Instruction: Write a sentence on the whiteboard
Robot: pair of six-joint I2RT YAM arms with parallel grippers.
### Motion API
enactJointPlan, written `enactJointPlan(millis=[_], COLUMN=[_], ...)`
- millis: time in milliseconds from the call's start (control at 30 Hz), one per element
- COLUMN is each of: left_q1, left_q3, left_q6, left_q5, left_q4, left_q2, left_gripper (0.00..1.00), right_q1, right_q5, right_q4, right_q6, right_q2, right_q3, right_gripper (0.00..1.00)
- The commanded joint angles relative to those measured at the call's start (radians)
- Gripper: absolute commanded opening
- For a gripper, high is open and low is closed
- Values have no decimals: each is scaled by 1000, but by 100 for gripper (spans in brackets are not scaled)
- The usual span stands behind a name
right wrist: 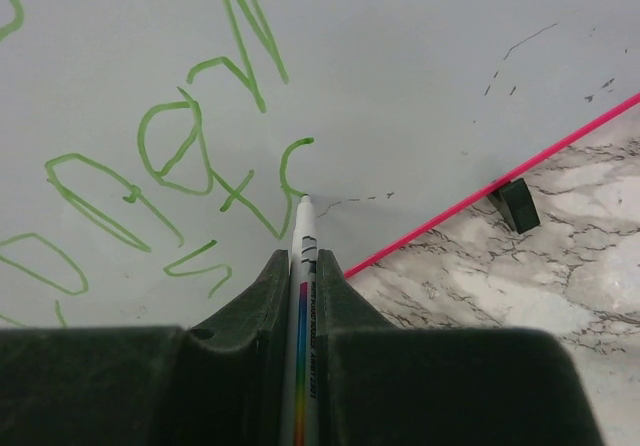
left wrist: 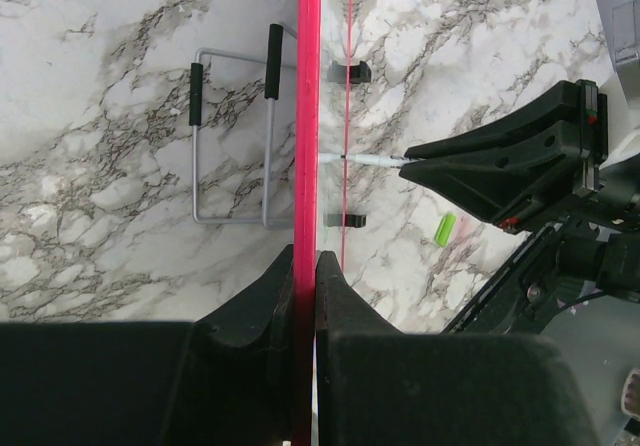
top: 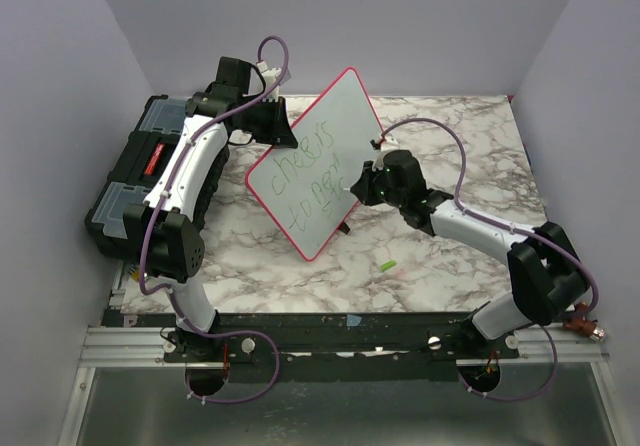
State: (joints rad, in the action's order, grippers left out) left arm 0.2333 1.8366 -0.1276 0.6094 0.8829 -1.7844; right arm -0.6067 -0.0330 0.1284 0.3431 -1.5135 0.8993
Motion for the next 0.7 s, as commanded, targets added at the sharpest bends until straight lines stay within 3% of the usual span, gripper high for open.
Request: enactJointPlan(millis=[0,667], left_q1=[5,6], left_q3=[10,12], left_q6=[84,82], left_q5=[-82,-78], left_q4=[-10,-10], left_q2=[-3,-7], left_gripper=[0,0], right_q1=[-11,-11], right_q5=[27,39], right_q4=[-35,-27], right_q6=[4,-2], right_q2=[-53,-76], right_q3=[53,138], right_gripper=[1,1])
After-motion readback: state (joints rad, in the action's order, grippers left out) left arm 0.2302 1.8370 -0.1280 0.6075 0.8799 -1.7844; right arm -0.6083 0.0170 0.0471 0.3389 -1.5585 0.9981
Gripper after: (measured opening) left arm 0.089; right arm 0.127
